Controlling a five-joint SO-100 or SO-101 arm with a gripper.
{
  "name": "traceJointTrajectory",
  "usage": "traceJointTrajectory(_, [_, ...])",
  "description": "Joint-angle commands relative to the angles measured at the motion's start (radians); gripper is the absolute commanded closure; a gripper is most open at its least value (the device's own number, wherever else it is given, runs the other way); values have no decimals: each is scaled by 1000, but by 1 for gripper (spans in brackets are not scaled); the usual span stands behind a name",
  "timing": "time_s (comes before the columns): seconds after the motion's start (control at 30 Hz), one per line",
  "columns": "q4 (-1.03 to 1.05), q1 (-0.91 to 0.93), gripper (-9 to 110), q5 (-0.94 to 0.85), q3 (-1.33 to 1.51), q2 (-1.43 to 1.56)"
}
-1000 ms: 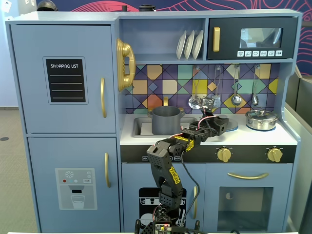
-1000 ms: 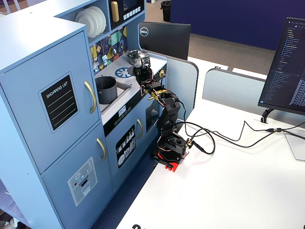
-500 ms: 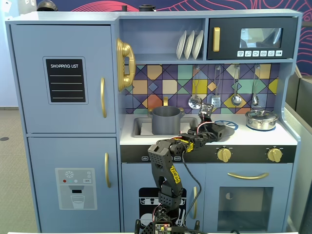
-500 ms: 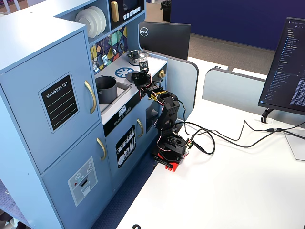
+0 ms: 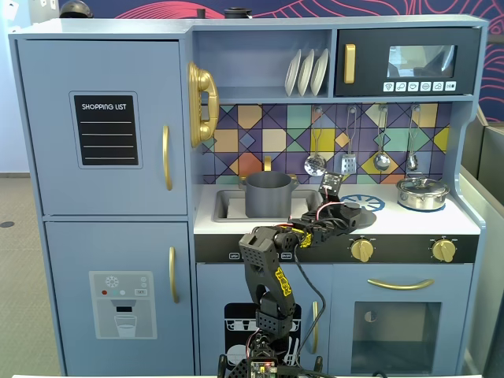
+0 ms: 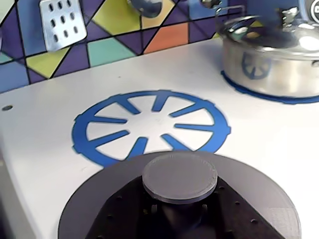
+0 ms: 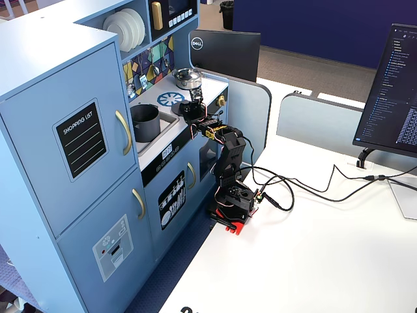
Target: Take off the lid from the gray recipient and place it on the counter
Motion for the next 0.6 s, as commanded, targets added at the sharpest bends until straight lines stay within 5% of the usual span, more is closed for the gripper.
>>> traceJointTrajectory(0.0, [-52, -11, 101, -14, -9, 5])
traceJointTrajectory(0.57, [-72, 21, 73, -31, 23, 49])
